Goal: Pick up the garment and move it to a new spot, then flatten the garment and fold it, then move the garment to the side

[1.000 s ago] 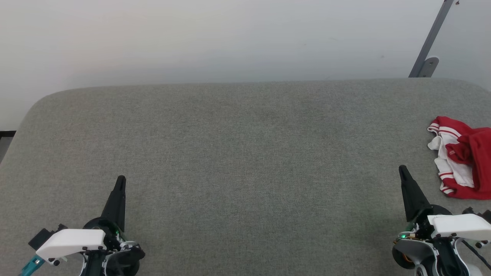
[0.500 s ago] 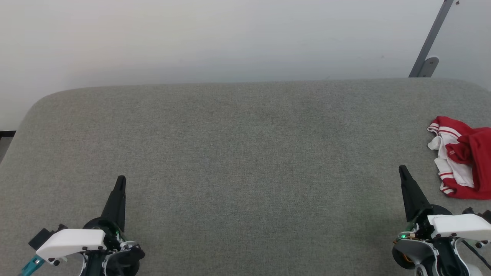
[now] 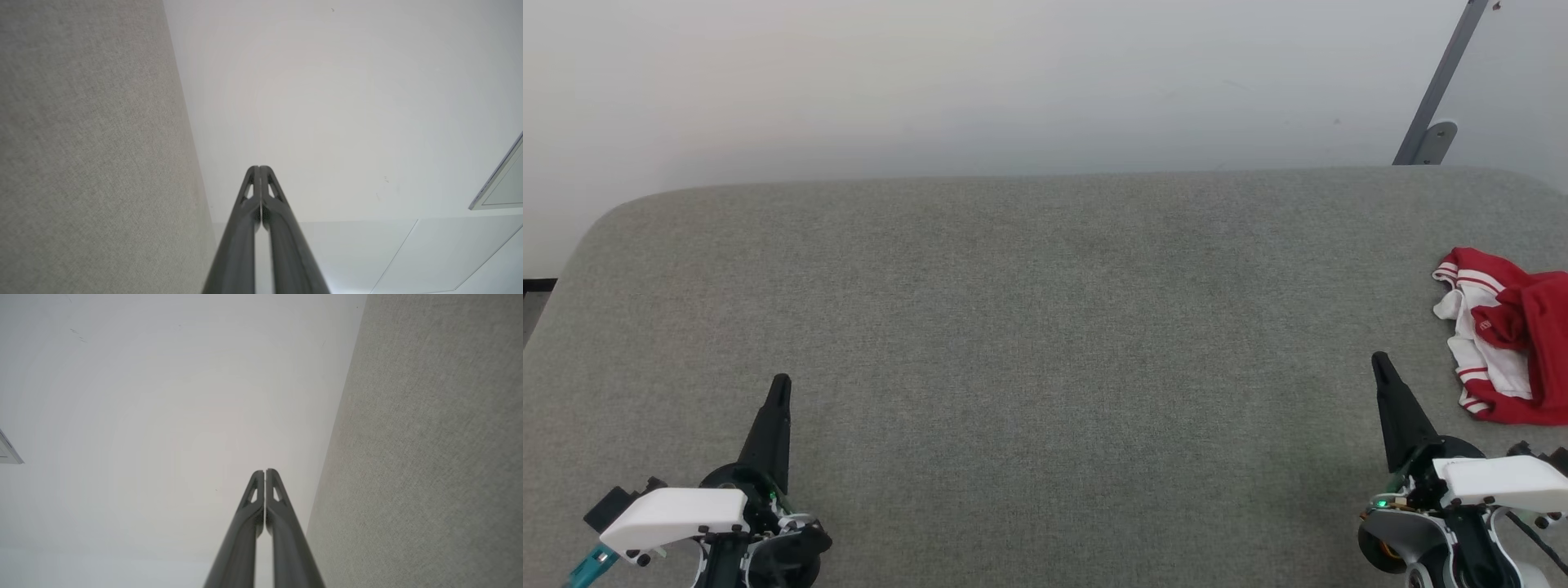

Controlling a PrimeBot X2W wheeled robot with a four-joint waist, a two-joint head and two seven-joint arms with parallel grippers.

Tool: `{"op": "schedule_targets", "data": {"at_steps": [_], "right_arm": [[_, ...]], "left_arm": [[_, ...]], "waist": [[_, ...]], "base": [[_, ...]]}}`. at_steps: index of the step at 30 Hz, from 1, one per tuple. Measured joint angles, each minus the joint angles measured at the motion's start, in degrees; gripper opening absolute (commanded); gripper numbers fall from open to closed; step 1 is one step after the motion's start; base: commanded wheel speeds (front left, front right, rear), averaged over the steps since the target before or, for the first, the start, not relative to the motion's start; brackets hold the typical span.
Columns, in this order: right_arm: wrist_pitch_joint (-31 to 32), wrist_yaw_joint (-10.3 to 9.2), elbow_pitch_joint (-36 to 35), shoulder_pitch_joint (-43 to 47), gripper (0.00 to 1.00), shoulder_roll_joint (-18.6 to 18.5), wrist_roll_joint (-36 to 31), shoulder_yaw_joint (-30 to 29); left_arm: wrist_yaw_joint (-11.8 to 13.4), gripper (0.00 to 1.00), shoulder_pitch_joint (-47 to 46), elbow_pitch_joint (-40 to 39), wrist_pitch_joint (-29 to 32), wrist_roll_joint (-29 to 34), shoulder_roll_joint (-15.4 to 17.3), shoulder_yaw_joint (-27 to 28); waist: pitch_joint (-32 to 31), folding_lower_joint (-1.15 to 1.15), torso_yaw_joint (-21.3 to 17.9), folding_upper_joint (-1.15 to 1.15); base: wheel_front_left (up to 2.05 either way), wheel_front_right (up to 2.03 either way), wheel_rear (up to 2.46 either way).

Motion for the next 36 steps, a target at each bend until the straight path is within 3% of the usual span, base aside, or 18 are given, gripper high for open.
{"op": "schedule_targets", "data": {"at_steps": [36], "right_arm": [[0.0, 0.00, 0.0, 0.0, 0.00, 0.0, 0.0, 0.0]], "left_arm": [[0.0, 0.00, 0.0, 0.0, 0.0, 0.0, -0.1, 0.1]], "waist": [[0.0, 0.00, 0.0, 0.00]], "base": [[0.00, 0.00, 0.00]]}}
